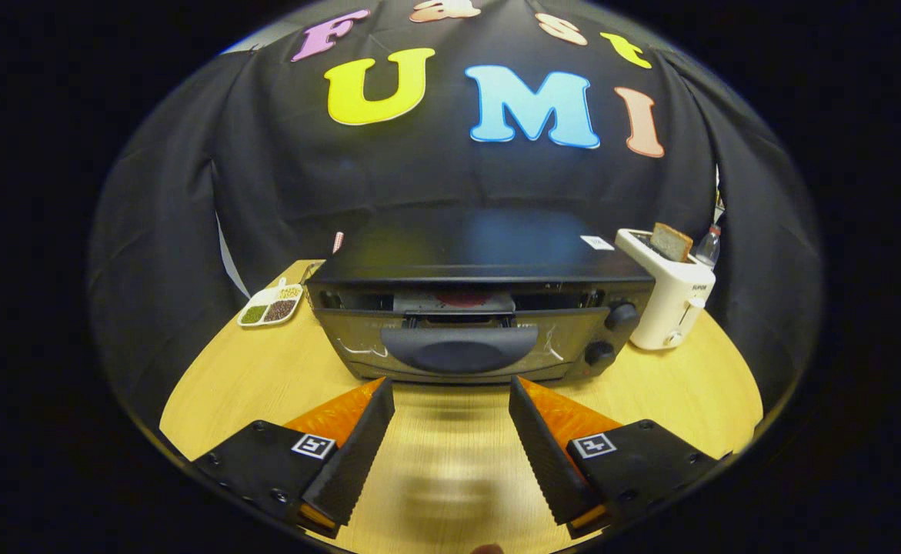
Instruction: Open the toaster oven, put the food inside, and close the toaster oven door.
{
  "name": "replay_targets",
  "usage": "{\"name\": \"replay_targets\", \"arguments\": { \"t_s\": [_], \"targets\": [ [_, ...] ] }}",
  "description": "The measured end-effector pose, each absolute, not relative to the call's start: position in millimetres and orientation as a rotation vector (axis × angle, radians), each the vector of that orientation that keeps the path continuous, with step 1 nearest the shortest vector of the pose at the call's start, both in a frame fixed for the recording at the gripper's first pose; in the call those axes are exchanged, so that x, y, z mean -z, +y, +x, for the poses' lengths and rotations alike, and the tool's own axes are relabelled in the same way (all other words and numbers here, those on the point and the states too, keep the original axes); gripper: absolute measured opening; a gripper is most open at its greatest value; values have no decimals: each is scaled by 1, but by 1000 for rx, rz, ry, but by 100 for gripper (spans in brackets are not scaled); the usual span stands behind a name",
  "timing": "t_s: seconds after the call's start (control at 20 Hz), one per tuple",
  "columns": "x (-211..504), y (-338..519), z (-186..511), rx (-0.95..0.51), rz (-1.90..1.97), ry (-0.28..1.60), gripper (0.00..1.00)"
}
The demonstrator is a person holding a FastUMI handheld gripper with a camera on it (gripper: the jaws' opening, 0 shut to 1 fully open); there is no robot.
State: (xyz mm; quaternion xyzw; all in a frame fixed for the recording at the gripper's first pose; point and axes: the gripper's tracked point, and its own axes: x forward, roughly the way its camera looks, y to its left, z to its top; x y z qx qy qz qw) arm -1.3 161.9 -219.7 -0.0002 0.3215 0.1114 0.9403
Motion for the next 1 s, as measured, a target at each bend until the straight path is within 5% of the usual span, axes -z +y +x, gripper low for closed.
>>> {"name": "replay_targets", "arguments": {
  "t_s": [0.45, 1.0],
  "targets": [
    [140, 135, -12, -217, -57, 375, 96],
    [100, 55, -66, -123, 1, 259, 96]
  ]
}}
